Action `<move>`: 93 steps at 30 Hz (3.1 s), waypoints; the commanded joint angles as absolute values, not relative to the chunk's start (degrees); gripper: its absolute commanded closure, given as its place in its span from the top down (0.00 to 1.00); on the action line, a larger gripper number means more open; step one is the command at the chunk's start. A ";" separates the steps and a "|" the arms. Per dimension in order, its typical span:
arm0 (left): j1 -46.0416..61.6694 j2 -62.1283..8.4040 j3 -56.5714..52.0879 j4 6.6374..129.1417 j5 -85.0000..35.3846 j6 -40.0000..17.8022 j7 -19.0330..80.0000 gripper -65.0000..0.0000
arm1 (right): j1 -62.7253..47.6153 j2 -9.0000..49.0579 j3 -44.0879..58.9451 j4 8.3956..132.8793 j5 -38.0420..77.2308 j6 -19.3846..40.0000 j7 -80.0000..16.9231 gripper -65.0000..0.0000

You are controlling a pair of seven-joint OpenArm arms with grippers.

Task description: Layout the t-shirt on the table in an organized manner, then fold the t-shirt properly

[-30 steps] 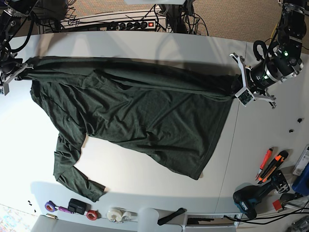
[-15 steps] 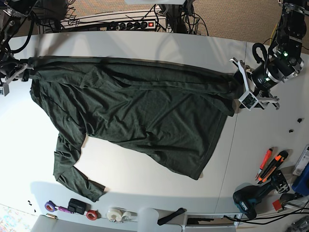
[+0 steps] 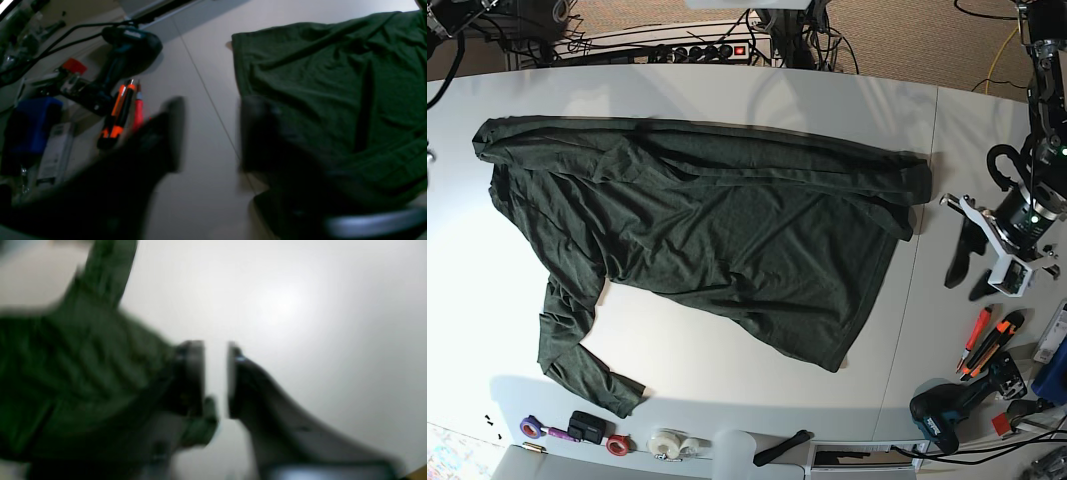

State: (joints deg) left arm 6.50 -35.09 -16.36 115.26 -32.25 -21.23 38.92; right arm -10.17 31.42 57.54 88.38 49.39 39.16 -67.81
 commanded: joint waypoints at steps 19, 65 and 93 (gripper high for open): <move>12.69 -24.53 -16.19 109.12 -44.91 -33.85 42.81 0.00 | -9.87 31.90 34.65 89.25 22.44 40.00 -52.34 0.00; 11.07 -23.51 -7.25 94.28 -22.11 -33.71 36.07 0.00 | -19.99 22.59 37.17 82.08 18.57 40.00 -27.46 0.00; 28.21 -23.81 -15.64 101.82 -24.69 -33.06 42.02 0.00 | -27.00 27.59 37.34 80.20 26.83 40.00 -36.67 0.00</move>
